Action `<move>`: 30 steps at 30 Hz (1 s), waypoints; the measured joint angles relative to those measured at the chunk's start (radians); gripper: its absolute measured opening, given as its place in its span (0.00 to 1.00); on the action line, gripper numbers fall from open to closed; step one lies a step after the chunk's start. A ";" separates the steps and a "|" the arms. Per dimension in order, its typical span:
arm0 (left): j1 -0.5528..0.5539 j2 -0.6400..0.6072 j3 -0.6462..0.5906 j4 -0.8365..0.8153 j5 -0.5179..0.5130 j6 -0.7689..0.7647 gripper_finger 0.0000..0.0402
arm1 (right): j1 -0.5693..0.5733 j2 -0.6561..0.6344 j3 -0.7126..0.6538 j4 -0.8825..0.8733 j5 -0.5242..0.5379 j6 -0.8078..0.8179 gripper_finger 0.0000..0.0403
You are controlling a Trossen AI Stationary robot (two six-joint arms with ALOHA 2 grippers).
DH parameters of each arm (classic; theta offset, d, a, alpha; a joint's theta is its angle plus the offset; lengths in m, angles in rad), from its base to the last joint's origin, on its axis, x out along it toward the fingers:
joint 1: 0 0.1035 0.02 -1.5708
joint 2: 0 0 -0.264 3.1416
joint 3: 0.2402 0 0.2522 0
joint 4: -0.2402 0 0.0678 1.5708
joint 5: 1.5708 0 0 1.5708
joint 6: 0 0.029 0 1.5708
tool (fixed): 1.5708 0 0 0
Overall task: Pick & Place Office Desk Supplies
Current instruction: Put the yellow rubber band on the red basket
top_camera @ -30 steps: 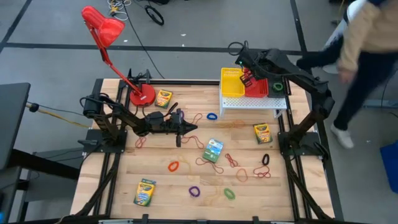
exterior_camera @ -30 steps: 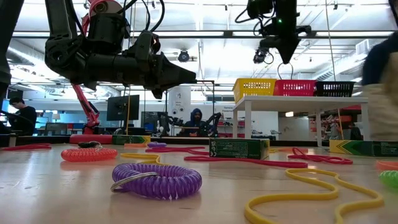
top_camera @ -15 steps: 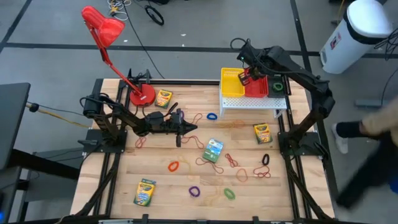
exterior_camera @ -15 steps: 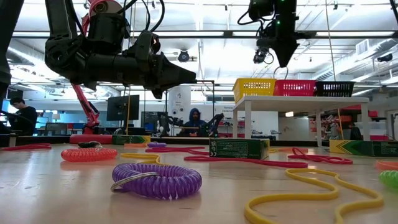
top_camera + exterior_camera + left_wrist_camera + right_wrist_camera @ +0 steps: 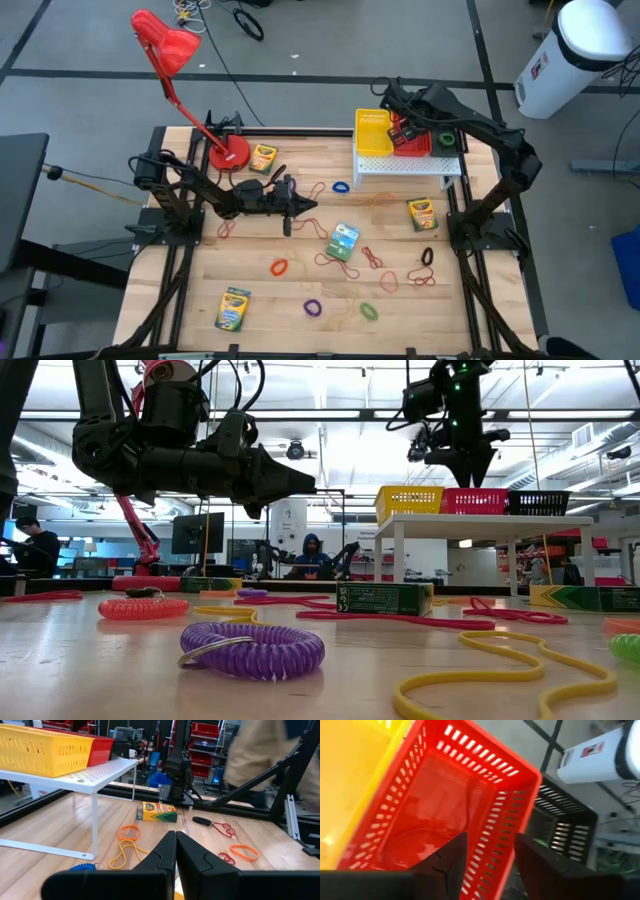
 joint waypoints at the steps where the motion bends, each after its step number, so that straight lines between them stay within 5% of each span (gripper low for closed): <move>1: 0.000 0.000 0.000 0.000 0.000 0.000 0.03 | 0.003 0.000 0.000 -0.002 0.014 -0.007 0.44; 13: 0.000 0.000 0.000 -0.002 0.000 0.000 0.03 | 0.115 -0.029 -0.005 -0.068 0.186 -0.052 0.58; 18: 0.000 0.000 0.000 -0.002 0.000 0.000 0.03 | 0.220 -0.185 -0.130 0.139 0.214 -0.122 0.38; 23: 0.000 0.000 0.000 -0.002 0.000 0.000 0.03 | 0.318 -0.406 -0.374 0.481 0.051 -0.250 0.06; 30: 0.000 0.000 0.000 -0.002 0.000 0.000 0.03 | 0.443 -0.611 -0.715 0.961 -0.147 -0.337 0.06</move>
